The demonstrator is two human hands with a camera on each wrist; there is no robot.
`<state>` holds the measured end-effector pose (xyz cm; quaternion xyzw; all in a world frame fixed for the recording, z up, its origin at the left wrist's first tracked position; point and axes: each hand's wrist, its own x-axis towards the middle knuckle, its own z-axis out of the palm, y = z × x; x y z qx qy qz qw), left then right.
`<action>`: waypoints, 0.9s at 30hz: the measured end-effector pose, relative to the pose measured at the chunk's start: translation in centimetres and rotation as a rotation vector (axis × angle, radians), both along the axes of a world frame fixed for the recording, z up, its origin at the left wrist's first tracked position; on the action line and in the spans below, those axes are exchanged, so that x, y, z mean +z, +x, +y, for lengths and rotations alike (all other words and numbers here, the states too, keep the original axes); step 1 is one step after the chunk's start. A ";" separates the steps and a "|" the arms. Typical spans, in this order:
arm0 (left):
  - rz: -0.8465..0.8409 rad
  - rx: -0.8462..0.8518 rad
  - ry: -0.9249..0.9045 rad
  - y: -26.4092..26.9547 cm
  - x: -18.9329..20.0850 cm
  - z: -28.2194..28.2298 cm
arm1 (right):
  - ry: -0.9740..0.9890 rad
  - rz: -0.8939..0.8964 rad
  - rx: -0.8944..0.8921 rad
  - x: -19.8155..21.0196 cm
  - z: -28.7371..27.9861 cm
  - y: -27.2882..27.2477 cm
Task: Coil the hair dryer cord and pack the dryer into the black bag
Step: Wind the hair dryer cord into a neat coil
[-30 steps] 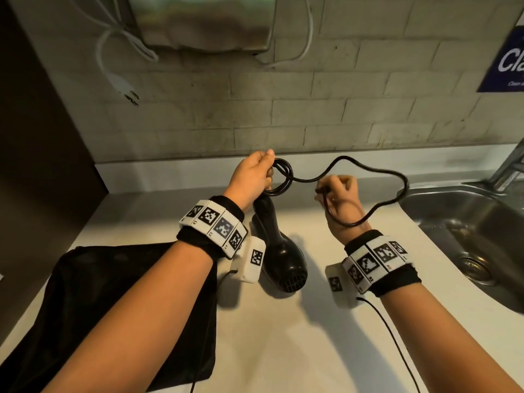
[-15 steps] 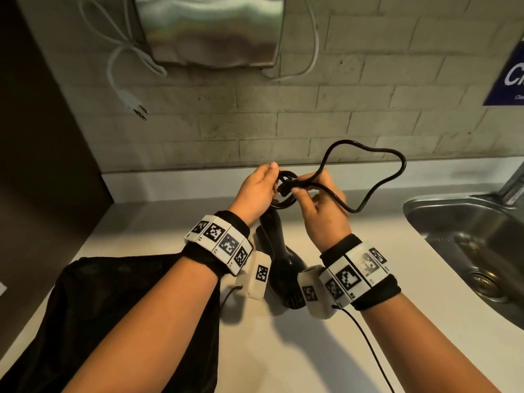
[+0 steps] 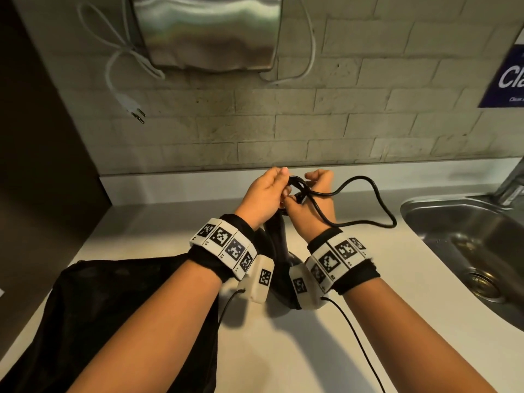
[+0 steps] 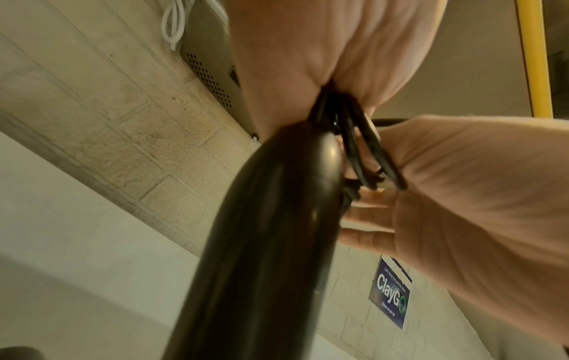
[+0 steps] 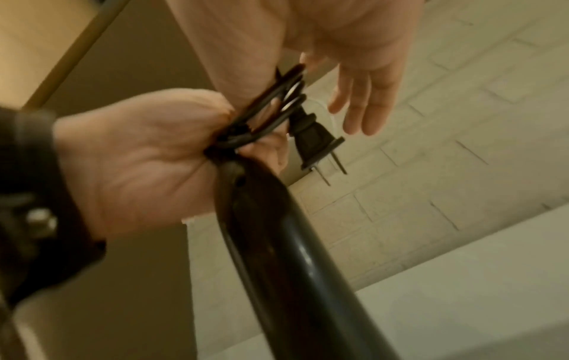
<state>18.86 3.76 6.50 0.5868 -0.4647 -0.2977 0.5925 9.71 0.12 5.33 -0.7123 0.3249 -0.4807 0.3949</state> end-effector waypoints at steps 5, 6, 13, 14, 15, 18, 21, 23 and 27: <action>0.051 -0.014 0.000 0.3 -0.1 0.0 | 0.092 0.049 0.268 0.6 -0.3 -0.6; 0.064 -0.009 0.001 0.4 -0.2 0.0 | 0.056 0.097 0.282 0.6 -0.4 -0.8; 0.154 0.025 -0.004 0.7 -0.3 0.2 | 0.003 0.596 0.363 -2.0 -2.9 -4.9; 0.172 0.023 -0.001 0.7 -0.3 0.2 | -0.027 0.671 0.315 -2.4 -3.4 -5.5; 0.189 0.021 0.001 0.6 -0.2 0.2 | -0.053 0.740 0.259 -3.1 -4.1 -6.0; 0.247 0.032 -0.009 0.7 0.0 0.4 | -0.026 1.022 0.151 -5.0 -5.7 -7.2; 0.278 0.044 -0.020 0.9 0.1 0.7 | 0.082 1.234 0.161 -7.0 -6.1 -8.2; 0.264 0.046 -0.017 0.8 0.1 0.8 | 0.065 1.294 0.167 -7.5 -5.9 -8.1; 0.228 0.035 -0.004 0.6 0.3 0.5 | 0.028 1.178 0.163 -5.9 -4.8 -6.1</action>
